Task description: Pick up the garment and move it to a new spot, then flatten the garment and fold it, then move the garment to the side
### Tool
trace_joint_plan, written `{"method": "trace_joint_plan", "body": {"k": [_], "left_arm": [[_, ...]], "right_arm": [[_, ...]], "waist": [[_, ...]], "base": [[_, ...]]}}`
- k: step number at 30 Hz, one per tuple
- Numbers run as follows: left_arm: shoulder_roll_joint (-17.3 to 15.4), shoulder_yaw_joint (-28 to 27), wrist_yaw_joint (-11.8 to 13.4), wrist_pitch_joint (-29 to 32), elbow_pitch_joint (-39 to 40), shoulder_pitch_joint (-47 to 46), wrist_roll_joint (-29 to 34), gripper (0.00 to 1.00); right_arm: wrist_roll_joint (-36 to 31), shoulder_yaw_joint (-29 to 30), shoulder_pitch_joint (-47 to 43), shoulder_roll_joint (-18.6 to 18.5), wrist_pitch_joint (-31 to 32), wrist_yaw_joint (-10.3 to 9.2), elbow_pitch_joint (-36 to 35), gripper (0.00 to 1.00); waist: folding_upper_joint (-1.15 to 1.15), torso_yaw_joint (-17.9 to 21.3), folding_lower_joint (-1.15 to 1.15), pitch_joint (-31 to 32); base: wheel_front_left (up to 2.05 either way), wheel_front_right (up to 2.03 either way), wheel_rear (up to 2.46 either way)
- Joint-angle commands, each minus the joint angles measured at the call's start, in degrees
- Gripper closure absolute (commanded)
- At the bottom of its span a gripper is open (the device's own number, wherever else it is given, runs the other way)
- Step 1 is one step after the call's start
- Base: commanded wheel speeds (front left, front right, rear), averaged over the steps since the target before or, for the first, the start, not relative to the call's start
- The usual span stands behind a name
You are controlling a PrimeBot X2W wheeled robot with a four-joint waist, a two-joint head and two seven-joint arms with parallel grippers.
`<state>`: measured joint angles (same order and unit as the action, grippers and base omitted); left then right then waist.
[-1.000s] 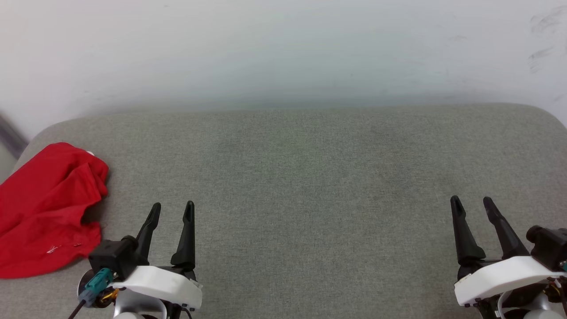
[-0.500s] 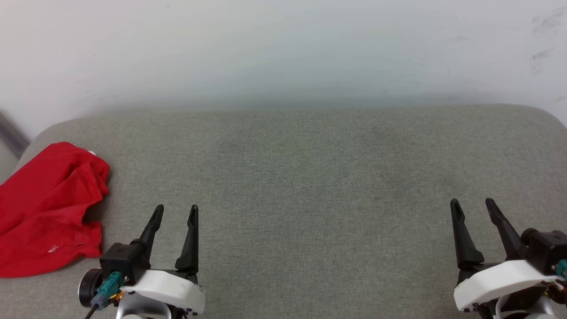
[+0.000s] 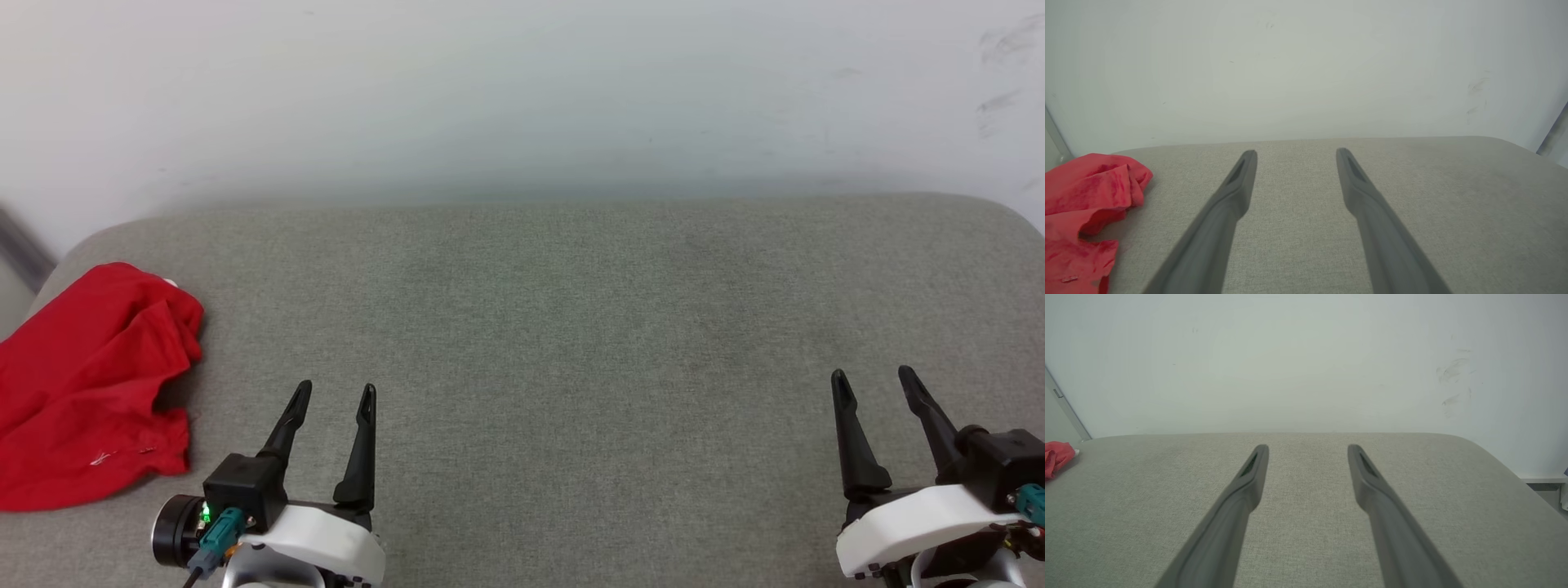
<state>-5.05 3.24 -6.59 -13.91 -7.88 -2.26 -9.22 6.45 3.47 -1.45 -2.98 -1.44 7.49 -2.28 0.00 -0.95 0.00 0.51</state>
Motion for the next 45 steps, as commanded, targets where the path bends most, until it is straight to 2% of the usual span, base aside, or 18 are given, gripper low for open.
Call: {"method": "trace_joint_plan", "body": {"k": [1, 9, 16, 35, 45], "left_arm": [[0.0, -0.1, -0.3, -0.5, -0.1, 0.4, 1.1, 0.0], [0.4, -0.5, -0.6, -1.4, -0.5, 0.5, 3.0, 0.0], [0.6, -0.6, -0.8, -1.4, -0.5, -0.3, 1.9, 0.0], [0.1, -4.2, -0.9, -1.3, -0.1, 0.5, 3.1, 0.0], [-0.2, -6.7, -0.8, -1.3, 0.8, 1.6, 3.4, 0.0]], "right_arm": [[-1.3, 0.1, -0.5, 0.1, -0.4, 0.0, -0.4, 0.0], [-3.8, 0.0, -0.7, 0.2, -1.2, 0.0, -0.6, 0.0], [-3.9, -0.4, -0.8, 0.1, -1.1, 0.0, -1.1, 0.0], [-3.6, -6.4, 1.6, 0.1, -0.6, -0.01, -1.1, 0.0], [-2.6, -7.7, 2.9, 0.1, -1.4, -0.01, -0.5, 0.0]], "waist": [[0.0, -0.1, 0.0, 0.0], [0.0, -1.0, 0.0, 0.2], [0.0, -4.3, 0.0, 0.3], [0.0, -22.5, 0.0, 1.0], [0.0, -28.3, 0.0, 0.7]], "base": [[0.0, 0.0, 0.0], [0.0, 0.0, 0.0], [0.0, 0.0, 0.0], [0.0, 0.0, 0.0], [0.0, 0.0, 0.0]]}}
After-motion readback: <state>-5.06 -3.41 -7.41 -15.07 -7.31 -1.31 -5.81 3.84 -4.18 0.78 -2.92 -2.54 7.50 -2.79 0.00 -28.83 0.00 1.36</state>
